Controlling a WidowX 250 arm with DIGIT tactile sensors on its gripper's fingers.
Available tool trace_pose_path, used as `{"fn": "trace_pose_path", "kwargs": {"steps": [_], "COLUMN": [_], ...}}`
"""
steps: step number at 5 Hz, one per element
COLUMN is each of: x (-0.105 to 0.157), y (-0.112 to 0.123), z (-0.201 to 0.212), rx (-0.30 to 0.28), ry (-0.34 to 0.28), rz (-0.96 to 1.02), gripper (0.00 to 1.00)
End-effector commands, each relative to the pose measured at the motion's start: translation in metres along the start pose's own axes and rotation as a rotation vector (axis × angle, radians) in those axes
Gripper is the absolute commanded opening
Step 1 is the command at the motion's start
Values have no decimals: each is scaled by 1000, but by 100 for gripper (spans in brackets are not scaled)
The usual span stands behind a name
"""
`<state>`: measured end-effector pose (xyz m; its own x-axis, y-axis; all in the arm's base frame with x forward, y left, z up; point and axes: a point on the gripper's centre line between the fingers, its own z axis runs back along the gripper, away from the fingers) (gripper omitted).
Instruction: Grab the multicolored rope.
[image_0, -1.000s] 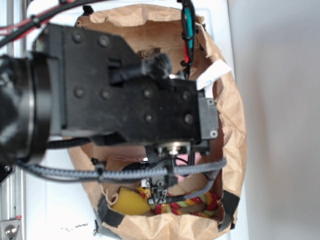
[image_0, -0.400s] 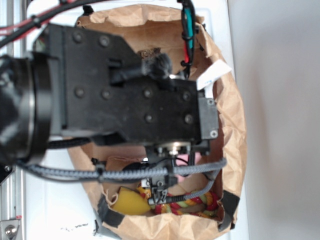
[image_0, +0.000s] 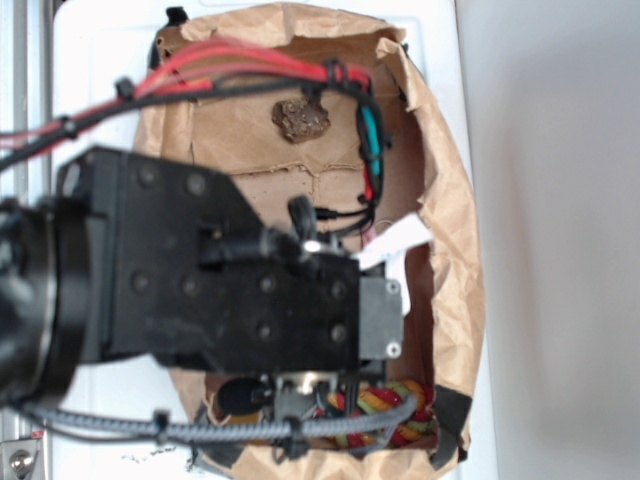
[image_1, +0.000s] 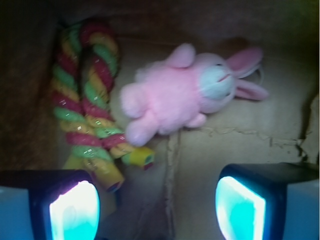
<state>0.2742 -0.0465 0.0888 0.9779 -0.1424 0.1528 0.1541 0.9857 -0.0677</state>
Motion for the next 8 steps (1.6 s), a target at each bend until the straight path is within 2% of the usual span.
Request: {"fn": "trace_pose_path", "kwargs": {"steps": [1,2,3,6,7,8], "x": [-1,-2,-3,-3,0,4], "y": [-15,-13,-12,-12,-33,-39], "z": [-3,-14,-17,-17,-16,-20], "rx": [-63,-55,-120,-120,-142,-132], "ry": [10,43,79,79,60,3], "rz": [-97,-107,-131,-131,-178,-179], "gripper": [100,100,100,100,100,100]}}
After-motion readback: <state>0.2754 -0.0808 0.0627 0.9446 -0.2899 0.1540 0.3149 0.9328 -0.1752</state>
